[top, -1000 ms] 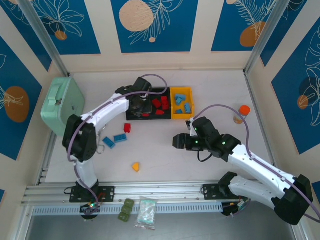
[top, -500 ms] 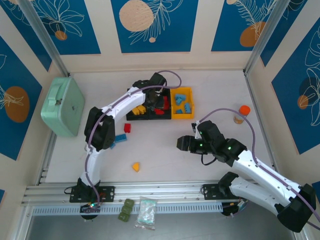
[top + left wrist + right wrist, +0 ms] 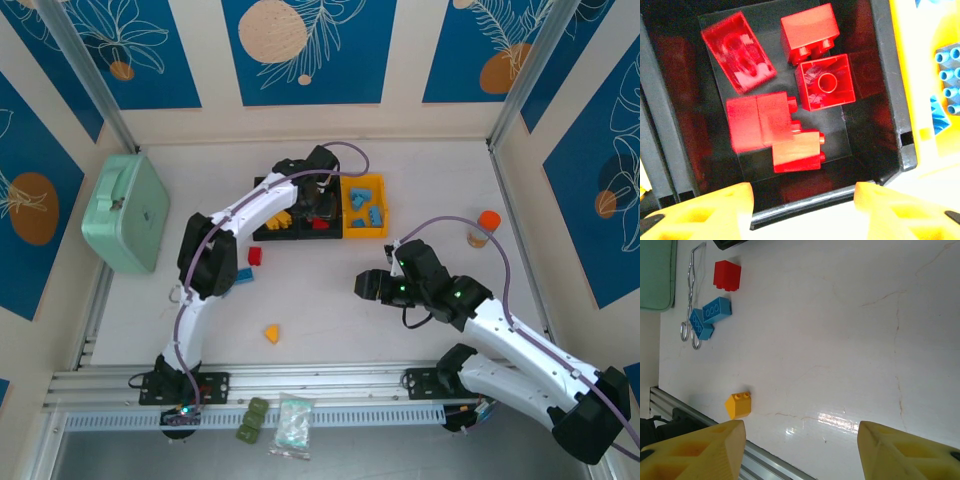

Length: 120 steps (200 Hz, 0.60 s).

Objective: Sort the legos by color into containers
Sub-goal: Place the lego in the container, then pick up the lego from the middle-left of the table.

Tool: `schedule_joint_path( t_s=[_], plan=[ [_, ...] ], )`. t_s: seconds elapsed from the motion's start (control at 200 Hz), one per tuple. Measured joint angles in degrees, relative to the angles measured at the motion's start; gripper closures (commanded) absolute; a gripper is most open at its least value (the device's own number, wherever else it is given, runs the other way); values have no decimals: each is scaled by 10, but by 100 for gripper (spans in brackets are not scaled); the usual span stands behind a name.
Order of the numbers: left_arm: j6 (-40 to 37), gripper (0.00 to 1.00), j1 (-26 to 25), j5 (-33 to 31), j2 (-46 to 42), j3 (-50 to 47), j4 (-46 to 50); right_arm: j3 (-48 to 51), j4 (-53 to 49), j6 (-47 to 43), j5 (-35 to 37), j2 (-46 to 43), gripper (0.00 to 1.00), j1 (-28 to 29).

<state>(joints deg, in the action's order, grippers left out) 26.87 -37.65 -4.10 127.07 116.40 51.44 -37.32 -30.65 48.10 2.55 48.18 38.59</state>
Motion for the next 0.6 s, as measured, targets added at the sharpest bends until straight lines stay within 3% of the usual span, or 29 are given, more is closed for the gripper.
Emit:
schedule_joint_path(
  t_s=[0.265, 0.6],
  plan=[
    [-4, 41, -2, 0, -122, -103, -19, 0, 7, -1, -10, 5, 36, 0],
    [-3, 39, 7, 0, -317, -325, -63, -2, 41, -16, -22, 39, 33, 17]
  ],
)
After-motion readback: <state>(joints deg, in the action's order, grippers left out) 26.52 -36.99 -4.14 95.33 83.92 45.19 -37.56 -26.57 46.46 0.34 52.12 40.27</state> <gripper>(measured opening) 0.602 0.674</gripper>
